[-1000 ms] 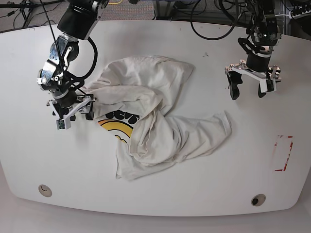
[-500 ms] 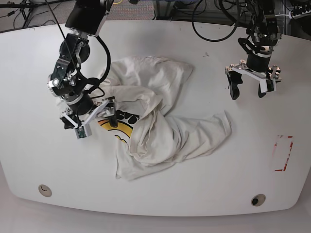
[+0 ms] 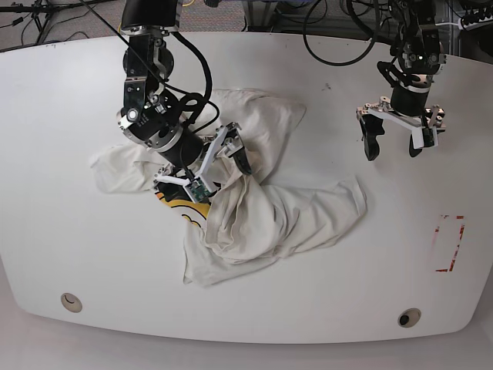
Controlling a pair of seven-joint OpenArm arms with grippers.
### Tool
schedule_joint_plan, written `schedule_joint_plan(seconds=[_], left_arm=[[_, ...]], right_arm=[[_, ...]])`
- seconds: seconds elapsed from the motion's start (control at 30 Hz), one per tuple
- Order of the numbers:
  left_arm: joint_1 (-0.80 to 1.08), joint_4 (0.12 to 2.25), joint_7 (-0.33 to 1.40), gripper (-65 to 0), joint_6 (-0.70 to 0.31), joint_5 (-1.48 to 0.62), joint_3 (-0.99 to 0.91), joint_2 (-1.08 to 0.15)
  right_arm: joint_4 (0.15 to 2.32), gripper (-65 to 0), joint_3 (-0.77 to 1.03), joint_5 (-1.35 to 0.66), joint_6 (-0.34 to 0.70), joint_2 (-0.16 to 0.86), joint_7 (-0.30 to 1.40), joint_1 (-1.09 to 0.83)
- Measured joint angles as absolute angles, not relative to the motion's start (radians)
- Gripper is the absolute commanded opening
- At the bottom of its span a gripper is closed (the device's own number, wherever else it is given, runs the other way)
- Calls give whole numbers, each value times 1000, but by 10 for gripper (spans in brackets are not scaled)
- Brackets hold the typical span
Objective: Fold the T-shirt properly
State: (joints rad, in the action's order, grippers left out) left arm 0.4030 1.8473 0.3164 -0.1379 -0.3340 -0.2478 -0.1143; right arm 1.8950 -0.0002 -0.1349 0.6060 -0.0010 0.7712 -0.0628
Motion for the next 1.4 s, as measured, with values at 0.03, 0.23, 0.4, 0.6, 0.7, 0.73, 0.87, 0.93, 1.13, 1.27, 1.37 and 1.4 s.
schedule_joint_plan(seconds=[0.03,0.23,0.4,0.6,0.7,0.73,0.87,0.93,1.13,1.27,1.37,1.4], left_arm=[[402,1847,317,-92,-138,-334,-248,-114],[402,1847,318,-92,-138,-334,-249,-115],[402,1847,318,-92,-139,-334,-245,-127],[402,1847,317,-92,-134,-334,-250,-139],[402,1847,318,-92,-136,-334,-250,-137],[402,1847,318,-92,-136,-334,-250,-136],[402,1847,318,-92,-135,-334,-250,-137],[402,1847,318,-92,-135,-334,-250,-137],[402,1847,318,-92,-136,-334,-250,-137],[402,1847,318,-92,-135,-334,-250,-137],[402,1847,318,-92,-135,-334,-250,-137],[402,1847,318,-92,-135,-334,-250,-136]], right_arm=[[1896,-75,-11,-132,606,-1,771,-71],[1887,-75,-67,-128,606,6,772,-109],[1842,-75,-87,-127,606,6,771,-106],[1776,-75,-84,-117,603,15,701,-98],[1731,-75,-90,-126,602,39,641,-96],[1715,-75,-90,-128,602,46,629,-93],[1651,-76,-80,-112,601,56,617,-79],[1629,-76,-79,-112,595,60,600,-73],[1610,-157,-62,-120,595,56,550,-71],[1610,-285,-38,-120,595,50,549,-70],[1610,-415,-32,-119,595,51,549,-70],[1610,-449,-31,-120,595,52,549,-70]])
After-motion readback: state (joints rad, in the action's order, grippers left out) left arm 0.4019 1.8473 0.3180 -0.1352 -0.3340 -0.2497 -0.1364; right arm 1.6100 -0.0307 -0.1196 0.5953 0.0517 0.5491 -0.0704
